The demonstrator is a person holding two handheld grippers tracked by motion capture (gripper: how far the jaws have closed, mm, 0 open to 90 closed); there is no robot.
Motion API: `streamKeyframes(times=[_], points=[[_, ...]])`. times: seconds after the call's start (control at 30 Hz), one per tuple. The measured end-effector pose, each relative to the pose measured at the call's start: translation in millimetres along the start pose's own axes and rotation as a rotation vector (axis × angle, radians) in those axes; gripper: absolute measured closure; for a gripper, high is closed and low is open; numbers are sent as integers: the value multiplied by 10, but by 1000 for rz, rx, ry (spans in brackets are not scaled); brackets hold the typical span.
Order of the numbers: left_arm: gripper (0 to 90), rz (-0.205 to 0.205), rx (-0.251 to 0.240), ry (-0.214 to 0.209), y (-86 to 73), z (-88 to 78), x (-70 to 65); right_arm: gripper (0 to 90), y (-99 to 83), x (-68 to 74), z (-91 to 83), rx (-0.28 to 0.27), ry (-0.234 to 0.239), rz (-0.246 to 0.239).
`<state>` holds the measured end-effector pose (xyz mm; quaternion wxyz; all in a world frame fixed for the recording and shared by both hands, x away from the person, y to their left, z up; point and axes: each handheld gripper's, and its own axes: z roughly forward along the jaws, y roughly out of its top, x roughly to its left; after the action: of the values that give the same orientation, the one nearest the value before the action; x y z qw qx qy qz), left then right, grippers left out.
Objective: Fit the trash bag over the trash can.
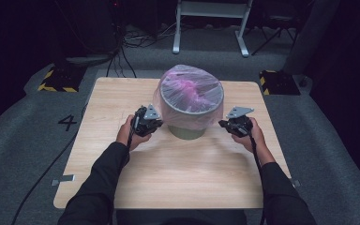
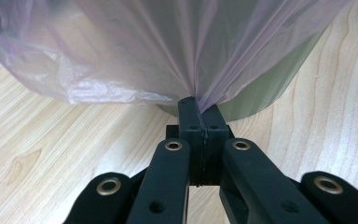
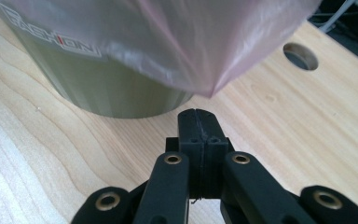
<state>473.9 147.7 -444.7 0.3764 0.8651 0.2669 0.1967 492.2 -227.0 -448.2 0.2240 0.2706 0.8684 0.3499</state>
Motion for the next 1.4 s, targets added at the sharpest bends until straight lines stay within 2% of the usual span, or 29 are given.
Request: streamKeyframes(times=[0.03, 0.07, 0.1, 0.3, 0.4, 0.5, 0.6, 0.73, 0.83, 0.97, 1.1, 1.23, 1.3, 1.33, 1.37, 1.4], points=[[839, -5, 1, 12, -15, -14, 12, 881, -9, -8, -2, -2, -4, 5], [744, -13, -2, 31, -28, -40, 31, 808, -20, -23, -12, -5, -8, 17], [661, -32, -8, 34, -43, -77, 57, 773, -29, -47, -34, -14, 0, 30], [349, -97, -83, 68, -197, -384, 197, 535, -90, -212, -308, -72, -1, 101], [252, -143, -145, 82, -248, -547, 275, 452, -94, -294, -470, -105, -20, 127], [226, -171, -200, 78, -210, -663, 358, 420, -42, -386, -644, -171, -27, 163], [232, -190, -235, 96, -122, -710, 410, 402, 94, -460, -794, -218, -49, 181], [245, -172, -224, 123, 48, -614, 410, 409, 399, -516, -927, -285, -55, 175], [260, -161, -207, 107, 132, -496, 390, 438, 659, -502, -939, -310, -57, 150], [268, -159, -189, 90, 181, -329, 336, 459, 941, -482, -846, -321, -34, 129], [333, -155, -192, 90, 205, -227, 307, 458, 1156, -472, -709, -312, -13, 122], [452, -146, -188, 99, 225, -155, 287, 451, 1303, -442, -556, -290, -10, 97], [525, -134, -171, 109, 234, -130, 280, 451, 1354, -430, -490, -283, 5, 86], [545, -131, -167, 110, 236, -120, 277, 448, 1376, -423, -455, -273, -3, 75], [579, -126, -143, 158, 245, -102, 260, 438, 1392, -411, -423, -268, 1, 57], [617, -119, -129, 176, 249, -93, 256, 437, 1408, -395, -385, -257, 13, 32]])
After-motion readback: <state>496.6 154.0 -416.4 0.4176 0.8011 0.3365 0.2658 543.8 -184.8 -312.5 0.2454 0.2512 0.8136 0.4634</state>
